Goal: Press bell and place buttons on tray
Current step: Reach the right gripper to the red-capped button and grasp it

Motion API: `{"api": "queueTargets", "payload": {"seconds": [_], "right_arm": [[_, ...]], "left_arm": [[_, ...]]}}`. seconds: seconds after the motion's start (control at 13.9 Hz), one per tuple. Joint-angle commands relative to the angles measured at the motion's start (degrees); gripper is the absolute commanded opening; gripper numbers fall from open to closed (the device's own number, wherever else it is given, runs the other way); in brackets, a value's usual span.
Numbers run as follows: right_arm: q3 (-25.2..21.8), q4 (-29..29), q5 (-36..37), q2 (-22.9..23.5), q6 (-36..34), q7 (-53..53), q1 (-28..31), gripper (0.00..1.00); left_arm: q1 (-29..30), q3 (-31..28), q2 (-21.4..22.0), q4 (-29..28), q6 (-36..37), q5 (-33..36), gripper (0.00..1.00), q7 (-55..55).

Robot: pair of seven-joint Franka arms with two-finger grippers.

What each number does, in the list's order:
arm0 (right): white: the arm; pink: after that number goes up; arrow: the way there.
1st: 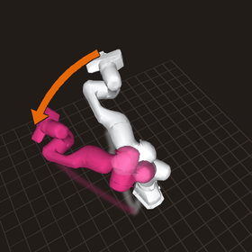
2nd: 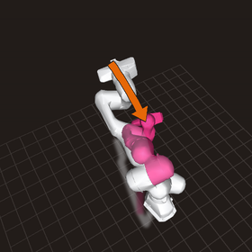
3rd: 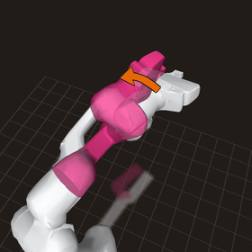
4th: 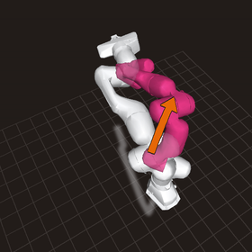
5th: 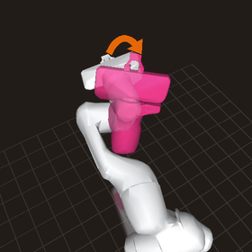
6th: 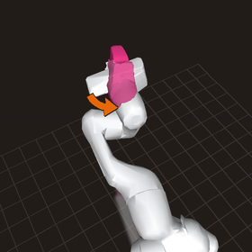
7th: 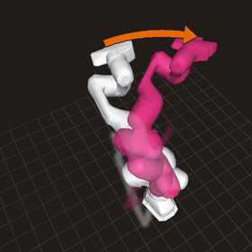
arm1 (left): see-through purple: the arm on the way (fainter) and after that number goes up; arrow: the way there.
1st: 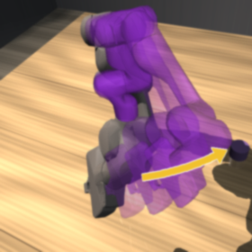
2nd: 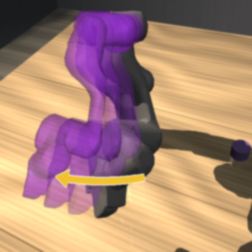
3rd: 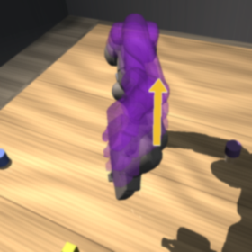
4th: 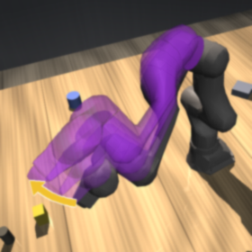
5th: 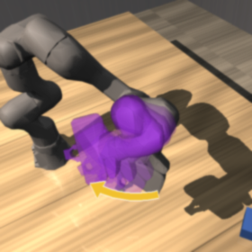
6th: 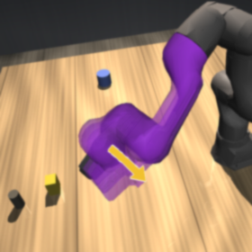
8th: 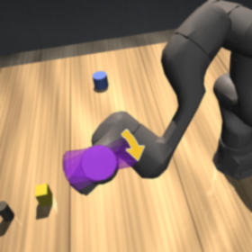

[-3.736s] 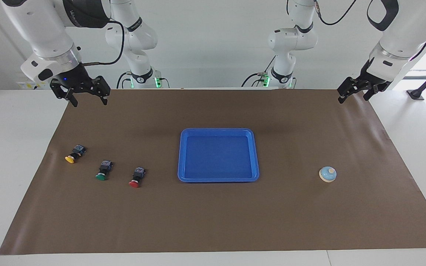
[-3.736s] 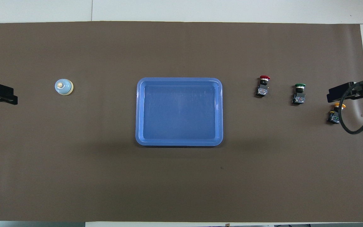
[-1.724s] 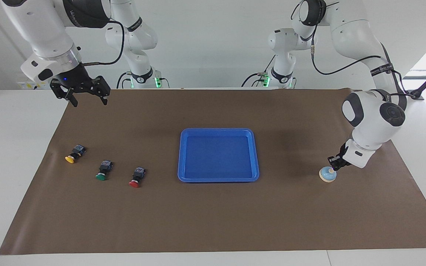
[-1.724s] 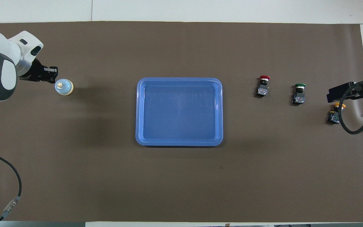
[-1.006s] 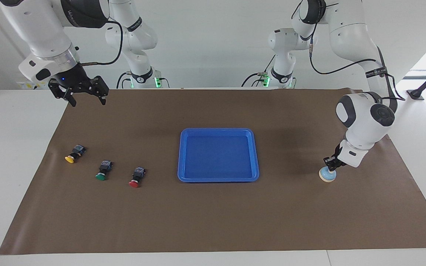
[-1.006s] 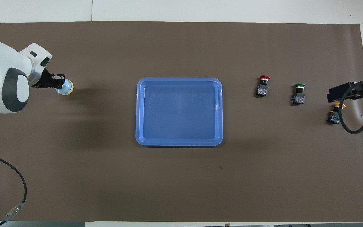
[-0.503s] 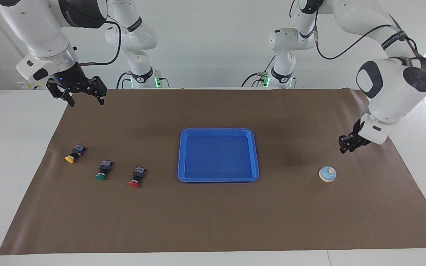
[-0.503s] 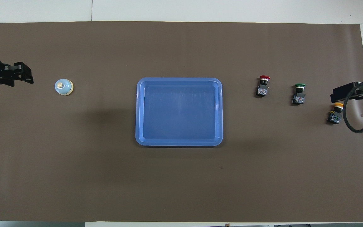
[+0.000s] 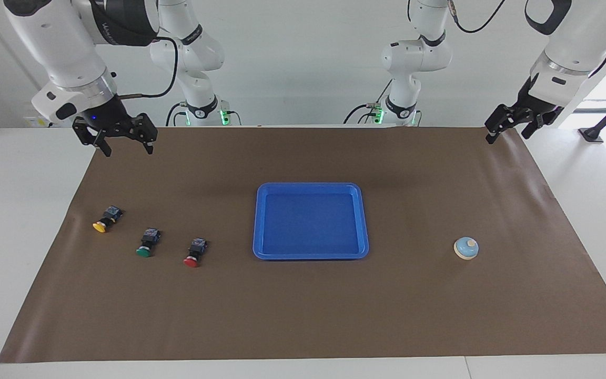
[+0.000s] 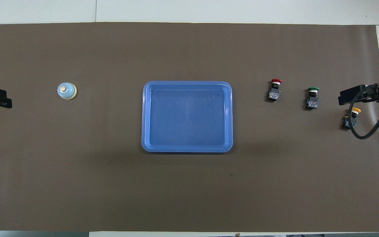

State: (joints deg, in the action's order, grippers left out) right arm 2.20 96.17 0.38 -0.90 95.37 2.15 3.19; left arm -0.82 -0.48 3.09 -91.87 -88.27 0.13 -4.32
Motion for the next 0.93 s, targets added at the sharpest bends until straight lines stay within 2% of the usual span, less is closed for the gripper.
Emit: {"api": "queueTargets", "payload": {"seconds": [0.0, 0.43, 0.65, 0.86], "right_arm": [[0.61, 5.78, 0.41, -1.39, 5.08, -6.08, -0.89, 1.0], [0.52, 7.98, 0.76, 8.71, 17.55, -16.72, -5.11, 1.0], [0.52, 14.65, 1.11, 10.3, 29.4, -18.4, -6.34, 1.0], [0.44, 14.49, 1.29, 15.92, 34.86, -20.43, -6.53, 1.0]], "left_arm": [[-0.68, 0.04, -0.8, 0.46, 1.51, 0.4, 1.0, -0.87], [-0.77, 0.22, -0.63, -0.23, 2.93, 0.14, 1.0, -0.25], [-0.85, 0.31, -0.63, -0.32, 3.98, 0.14, 1.0, 1.41], [-0.85, 0.31, -0.54, -0.32, 4.42, 0.14, 1.0, 4.06]]}}
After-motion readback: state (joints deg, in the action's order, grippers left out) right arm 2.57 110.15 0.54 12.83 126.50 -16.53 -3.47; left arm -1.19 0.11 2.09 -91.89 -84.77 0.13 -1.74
